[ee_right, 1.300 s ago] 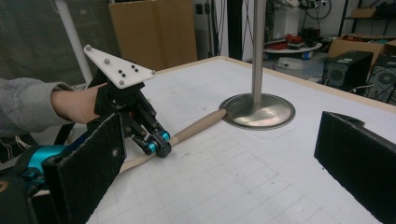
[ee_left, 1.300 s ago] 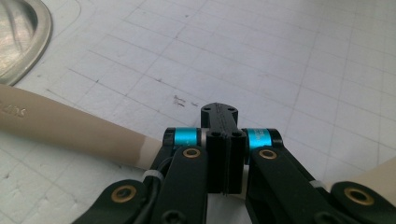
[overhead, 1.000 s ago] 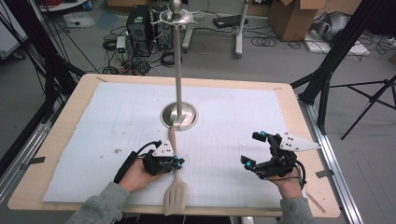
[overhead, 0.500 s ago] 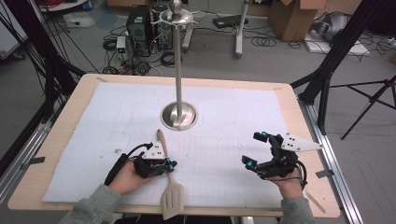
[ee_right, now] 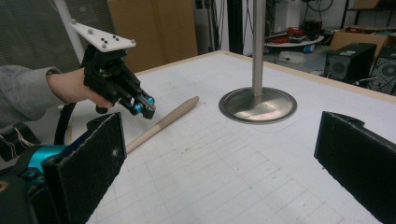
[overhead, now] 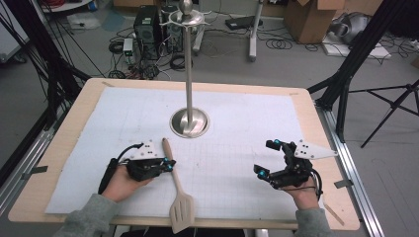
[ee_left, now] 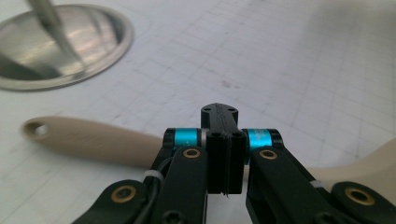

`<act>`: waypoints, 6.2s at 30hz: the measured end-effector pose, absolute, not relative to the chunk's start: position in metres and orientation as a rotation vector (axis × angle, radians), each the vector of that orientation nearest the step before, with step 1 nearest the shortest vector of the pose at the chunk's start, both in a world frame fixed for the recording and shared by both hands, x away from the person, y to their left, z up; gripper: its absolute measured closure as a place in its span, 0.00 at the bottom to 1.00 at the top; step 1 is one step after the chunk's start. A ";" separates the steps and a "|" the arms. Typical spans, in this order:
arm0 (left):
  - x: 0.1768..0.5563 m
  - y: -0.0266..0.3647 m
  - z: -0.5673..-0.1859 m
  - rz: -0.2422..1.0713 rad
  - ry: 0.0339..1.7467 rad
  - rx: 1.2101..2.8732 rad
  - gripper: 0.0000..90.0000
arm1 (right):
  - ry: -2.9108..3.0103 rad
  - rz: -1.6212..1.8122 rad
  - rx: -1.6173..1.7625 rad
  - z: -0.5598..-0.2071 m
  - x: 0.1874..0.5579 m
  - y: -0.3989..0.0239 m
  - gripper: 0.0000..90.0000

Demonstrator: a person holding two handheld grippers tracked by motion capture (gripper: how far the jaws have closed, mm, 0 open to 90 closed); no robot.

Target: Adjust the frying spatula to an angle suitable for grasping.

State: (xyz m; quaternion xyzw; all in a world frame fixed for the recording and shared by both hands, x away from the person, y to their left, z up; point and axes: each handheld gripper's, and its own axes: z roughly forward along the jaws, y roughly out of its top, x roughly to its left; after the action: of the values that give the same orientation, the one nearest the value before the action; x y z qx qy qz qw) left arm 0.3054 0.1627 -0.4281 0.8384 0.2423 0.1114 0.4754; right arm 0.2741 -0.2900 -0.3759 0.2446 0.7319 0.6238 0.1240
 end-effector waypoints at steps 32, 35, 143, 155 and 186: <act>0.336 0.157 -0.445 0.357 0.623 2.107 1.00 | 2.104 1.814 0.772 -0.379 0.267 -0.298 0.01; 0.337 0.154 -0.445 0.366 0.625 2.106 1.00 | 2.095 1.823 0.790 -0.379 0.267 -0.299 0.01; 0.290 0.193 -0.421 0.220 0.548 2.071 1.00 | 2.123 1.862 0.725 -0.381 0.277 -0.291 0.01; 0.324 0.217 -0.441 0.319 0.761 2.112 1.00 | 2.138 1.835 0.742 -0.382 0.269 -0.294 0.01; 0.352 0.144 -0.440 0.270 0.583 2.151 1.00 | 2.118 1.794 0.803 -0.386 0.251 -0.306 0.01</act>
State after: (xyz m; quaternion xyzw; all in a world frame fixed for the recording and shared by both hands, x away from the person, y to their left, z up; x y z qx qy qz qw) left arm 0.3516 0.1439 -0.4400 0.8635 0.2340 0.1083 0.4335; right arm 0.2507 -0.3058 -0.3858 0.2757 0.7272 0.6160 0.1256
